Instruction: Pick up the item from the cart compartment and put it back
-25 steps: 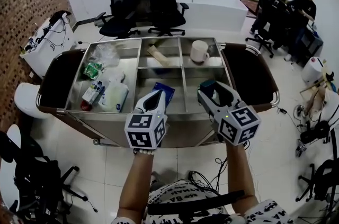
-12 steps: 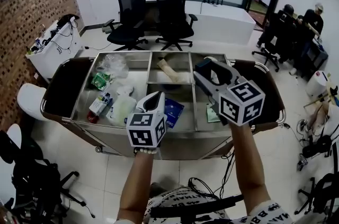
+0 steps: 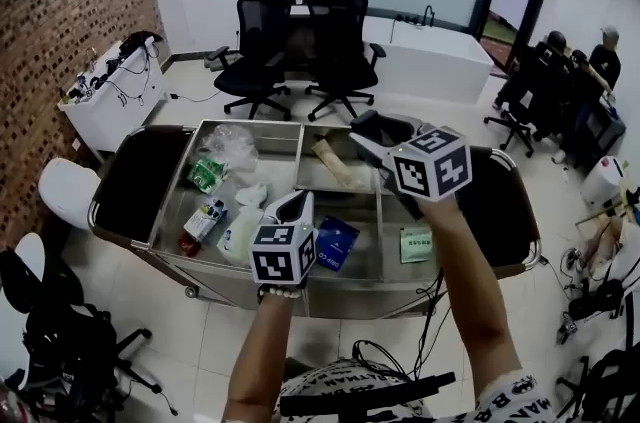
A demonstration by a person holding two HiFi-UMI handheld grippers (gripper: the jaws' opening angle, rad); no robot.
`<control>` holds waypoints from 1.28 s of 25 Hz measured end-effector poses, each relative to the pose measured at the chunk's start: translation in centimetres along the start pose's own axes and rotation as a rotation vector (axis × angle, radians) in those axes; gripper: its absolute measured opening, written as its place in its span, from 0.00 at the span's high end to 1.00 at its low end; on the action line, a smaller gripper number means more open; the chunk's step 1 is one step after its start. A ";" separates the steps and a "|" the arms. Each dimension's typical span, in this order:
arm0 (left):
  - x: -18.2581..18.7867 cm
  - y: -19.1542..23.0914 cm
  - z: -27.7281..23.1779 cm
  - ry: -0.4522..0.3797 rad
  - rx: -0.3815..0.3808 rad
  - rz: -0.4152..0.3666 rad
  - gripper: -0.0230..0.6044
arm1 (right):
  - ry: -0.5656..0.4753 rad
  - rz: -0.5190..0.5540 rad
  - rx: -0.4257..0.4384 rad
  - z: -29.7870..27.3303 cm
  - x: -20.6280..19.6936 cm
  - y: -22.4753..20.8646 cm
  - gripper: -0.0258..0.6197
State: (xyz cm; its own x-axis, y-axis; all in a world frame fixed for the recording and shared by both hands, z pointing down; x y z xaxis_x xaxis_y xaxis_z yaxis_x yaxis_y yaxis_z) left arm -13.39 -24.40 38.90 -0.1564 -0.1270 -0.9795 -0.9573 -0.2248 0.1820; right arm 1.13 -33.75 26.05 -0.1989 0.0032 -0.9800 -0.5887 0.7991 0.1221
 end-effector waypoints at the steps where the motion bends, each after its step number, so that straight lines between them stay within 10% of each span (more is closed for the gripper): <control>1: 0.2 0.3 -0.2 0.009 0.003 0.000 0.96 | 0.027 -0.010 0.012 -1.1 -0.2 -0.4 0.57; 20: -2.8 3.1 0.1 0.086 0.033 0.073 0.96 | 0.812 -0.001 0.212 -19.1 -19.1 -0.7 0.57; 32: -2.9 3.6 3.7 0.028 0.044 0.147 0.96 | 0.986 0.014 0.229 -21.1 -23.8 0.6 0.55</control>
State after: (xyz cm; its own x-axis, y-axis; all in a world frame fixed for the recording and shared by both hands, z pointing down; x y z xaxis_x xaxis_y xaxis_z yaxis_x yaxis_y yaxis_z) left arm -17.23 -21.28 42.11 -0.2893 -0.1821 -0.9398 -0.9344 -0.1597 0.3185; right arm -10.99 -45.98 52.80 -0.8243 -0.4017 -0.3989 -0.4373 0.8993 -0.0020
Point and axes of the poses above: the fingertips, and each gripper's own axes: z backward along the fingers, y to its left, x out of its top, the point moved 6 cm from there along z, backward along the fingers, and after that the axes turned 8 degrees about -y, right-handed, at the moved point
